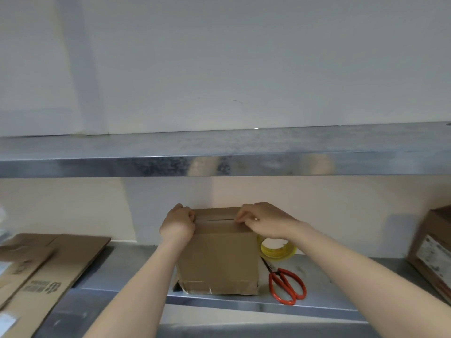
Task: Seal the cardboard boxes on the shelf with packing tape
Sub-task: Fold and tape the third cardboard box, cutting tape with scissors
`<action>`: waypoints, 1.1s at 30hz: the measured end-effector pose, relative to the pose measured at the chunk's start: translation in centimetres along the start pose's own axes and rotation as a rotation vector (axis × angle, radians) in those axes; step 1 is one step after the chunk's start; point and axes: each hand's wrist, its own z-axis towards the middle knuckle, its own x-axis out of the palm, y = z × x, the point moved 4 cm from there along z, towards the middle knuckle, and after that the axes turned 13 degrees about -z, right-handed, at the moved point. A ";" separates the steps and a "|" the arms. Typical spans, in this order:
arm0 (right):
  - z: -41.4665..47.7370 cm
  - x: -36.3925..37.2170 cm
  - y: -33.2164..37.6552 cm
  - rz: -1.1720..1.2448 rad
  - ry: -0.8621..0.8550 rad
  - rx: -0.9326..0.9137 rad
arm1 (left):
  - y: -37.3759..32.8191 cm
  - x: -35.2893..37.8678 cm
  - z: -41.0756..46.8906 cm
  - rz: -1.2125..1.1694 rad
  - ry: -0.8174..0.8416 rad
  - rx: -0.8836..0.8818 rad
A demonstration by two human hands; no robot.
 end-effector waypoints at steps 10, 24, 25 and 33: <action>-3.3 -0.6 -6.0 0.078 -0.160 0.165 | 0.5 -0.8 0.1 -0.012 -0.057 0.067; -0.3 0.6 -4.9 0.098 -0.040 -0.171 | -4.4 2.5 -7.7 -0.153 -0.649 0.339; -0.2 0.6 -5.0 0.092 -0.039 -0.203 | -5.7 3.3 -9.1 -0.223 -0.669 0.362; -1.4 -0.5 -6.4 0.037 0.021 -0.363 | -10.7 12.8 -16.9 -0.411 -0.562 0.201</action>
